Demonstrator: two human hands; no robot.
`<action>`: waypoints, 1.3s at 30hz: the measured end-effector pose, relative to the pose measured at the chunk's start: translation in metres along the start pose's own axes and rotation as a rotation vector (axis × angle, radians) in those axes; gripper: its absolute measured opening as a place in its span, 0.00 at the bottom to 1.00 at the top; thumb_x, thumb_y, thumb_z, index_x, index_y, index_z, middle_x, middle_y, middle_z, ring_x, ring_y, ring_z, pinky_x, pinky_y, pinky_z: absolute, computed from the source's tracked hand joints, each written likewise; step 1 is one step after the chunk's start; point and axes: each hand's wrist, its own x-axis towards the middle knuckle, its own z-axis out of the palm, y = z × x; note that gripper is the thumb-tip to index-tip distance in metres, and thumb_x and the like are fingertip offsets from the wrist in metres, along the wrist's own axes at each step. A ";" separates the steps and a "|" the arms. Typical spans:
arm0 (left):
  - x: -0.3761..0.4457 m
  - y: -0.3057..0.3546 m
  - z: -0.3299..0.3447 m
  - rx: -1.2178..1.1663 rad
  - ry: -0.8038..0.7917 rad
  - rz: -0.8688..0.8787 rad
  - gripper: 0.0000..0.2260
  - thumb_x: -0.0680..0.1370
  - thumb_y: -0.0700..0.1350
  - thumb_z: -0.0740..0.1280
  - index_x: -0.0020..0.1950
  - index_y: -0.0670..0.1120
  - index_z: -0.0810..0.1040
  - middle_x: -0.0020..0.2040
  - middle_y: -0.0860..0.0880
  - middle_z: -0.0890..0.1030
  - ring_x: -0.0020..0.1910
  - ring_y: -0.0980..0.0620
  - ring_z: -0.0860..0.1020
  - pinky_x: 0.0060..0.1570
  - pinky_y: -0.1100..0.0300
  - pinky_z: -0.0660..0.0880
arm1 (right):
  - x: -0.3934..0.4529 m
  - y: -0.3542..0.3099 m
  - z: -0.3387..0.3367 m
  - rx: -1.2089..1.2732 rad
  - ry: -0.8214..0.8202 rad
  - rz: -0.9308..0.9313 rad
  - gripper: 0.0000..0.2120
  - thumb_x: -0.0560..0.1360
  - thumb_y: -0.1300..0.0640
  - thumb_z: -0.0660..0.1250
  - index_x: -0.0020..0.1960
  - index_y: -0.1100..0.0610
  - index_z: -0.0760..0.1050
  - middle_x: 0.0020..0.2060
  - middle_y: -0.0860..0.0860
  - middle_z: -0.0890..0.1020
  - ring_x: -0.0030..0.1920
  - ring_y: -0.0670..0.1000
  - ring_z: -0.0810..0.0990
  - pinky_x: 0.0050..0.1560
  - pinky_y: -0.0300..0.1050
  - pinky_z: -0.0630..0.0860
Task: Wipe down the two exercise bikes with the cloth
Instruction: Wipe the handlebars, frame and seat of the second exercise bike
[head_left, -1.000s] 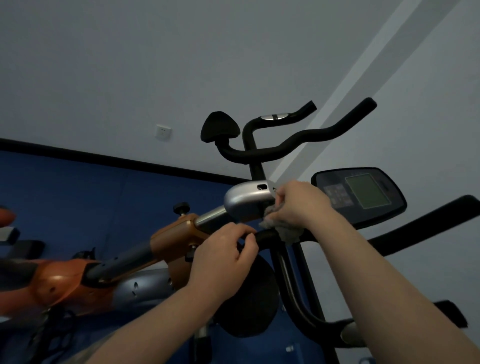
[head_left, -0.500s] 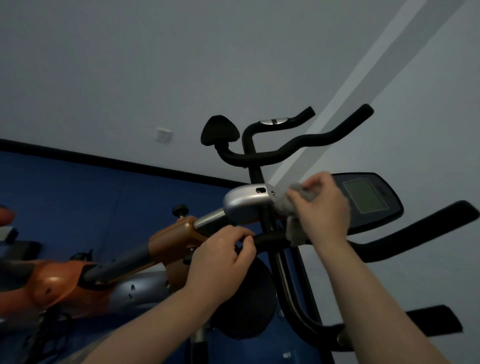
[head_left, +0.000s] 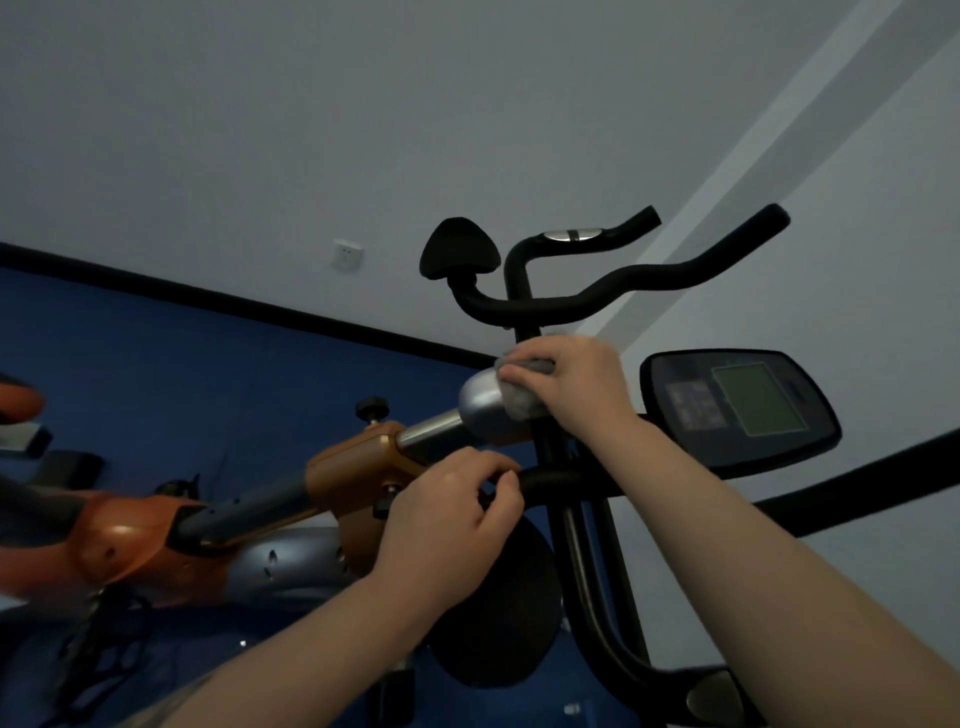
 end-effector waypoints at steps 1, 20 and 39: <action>0.000 0.000 0.000 -0.001 0.002 -0.001 0.12 0.78 0.53 0.57 0.54 0.57 0.79 0.45 0.59 0.77 0.46 0.63 0.74 0.39 0.72 0.68 | 0.003 -0.002 0.003 0.000 -0.005 -0.014 0.08 0.72 0.49 0.74 0.50 0.50 0.85 0.49 0.47 0.85 0.52 0.49 0.81 0.57 0.51 0.76; -0.001 0.003 -0.001 0.020 0.003 -0.023 0.12 0.78 0.54 0.57 0.54 0.56 0.79 0.46 0.58 0.78 0.45 0.61 0.75 0.41 0.69 0.70 | 0.015 0.006 0.002 -0.107 -0.262 -0.279 0.10 0.78 0.49 0.66 0.56 0.48 0.83 0.60 0.46 0.80 0.63 0.46 0.73 0.63 0.45 0.67; 0.003 0.000 -0.002 -0.023 -0.036 0.018 0.09 0.78 0.53 0.58 0.52 0.59 0.78 0.43 0.59 0.77 0.45 0.62 0.74 0.39 0.70 0.69 | -0.011 -0.001 -0.019 -0.262 -0.215 0.606 0.14 0.82 0.56 0.55 0.59 0.58 0.76 0.53 0.58 0.79 0.50 0.57 0.78 0.51 0.49 0.76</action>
